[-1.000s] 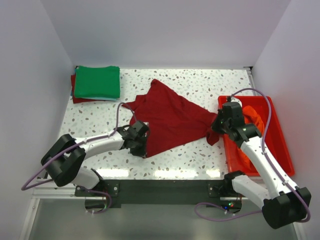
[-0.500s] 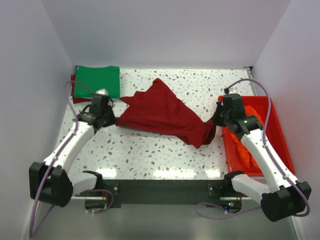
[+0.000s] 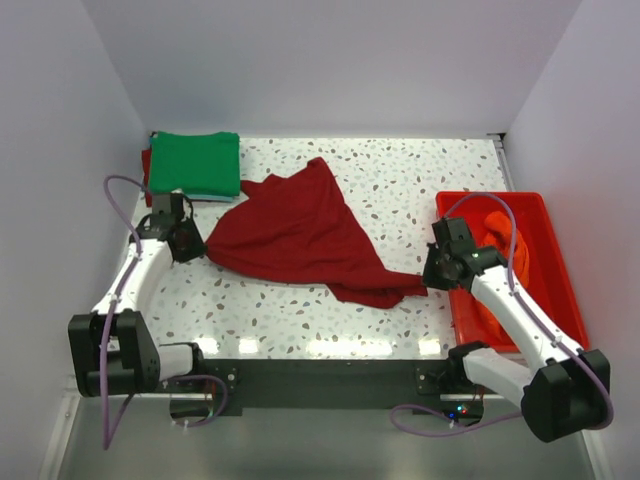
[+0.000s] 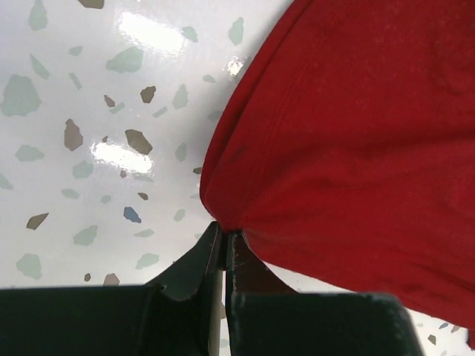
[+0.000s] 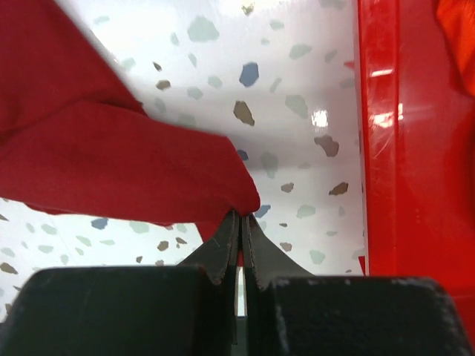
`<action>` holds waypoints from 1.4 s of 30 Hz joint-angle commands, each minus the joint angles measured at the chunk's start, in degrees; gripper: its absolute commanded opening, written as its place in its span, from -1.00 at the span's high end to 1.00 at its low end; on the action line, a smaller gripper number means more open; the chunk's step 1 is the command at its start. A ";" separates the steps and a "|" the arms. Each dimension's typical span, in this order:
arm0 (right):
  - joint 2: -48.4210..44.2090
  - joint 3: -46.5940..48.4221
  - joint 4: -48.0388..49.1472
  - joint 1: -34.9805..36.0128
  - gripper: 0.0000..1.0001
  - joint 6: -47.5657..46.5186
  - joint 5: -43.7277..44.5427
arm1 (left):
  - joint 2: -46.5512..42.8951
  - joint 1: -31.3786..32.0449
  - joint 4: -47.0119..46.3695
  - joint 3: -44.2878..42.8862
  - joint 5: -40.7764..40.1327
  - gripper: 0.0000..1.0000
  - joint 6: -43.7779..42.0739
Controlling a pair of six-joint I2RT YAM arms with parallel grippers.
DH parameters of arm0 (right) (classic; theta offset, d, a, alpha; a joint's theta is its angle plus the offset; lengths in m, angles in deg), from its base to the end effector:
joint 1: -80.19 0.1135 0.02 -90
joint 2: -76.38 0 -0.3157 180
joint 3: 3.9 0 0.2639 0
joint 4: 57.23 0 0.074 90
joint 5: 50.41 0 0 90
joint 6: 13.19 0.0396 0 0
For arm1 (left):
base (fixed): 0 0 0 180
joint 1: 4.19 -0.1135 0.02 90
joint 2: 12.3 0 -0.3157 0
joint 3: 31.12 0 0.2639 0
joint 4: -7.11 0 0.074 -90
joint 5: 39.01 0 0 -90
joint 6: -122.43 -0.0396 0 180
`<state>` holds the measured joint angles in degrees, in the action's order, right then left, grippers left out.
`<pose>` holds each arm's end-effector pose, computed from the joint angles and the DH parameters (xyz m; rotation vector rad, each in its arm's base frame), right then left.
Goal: Fold and stack the t-shirts
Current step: Flatten the tshirt out
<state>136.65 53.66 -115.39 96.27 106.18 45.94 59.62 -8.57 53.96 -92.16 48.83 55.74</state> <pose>0.1763 0.0463 0.2761 0.3417 2.6060 0.1293 0.2410 0.0200 0.2678 -0.6308 2.5007 -0.0747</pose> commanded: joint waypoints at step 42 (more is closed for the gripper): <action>7.85 -0.82 -4.48 2.37 -0.01 4.73 -11.27 | 3.23 -7.31 -2.34 -13.19 11.38 1.00 -9.95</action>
<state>146.57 54.86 -121.86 96.97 110.48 34.55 62.95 -15.37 54.29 -106.10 58.26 47.56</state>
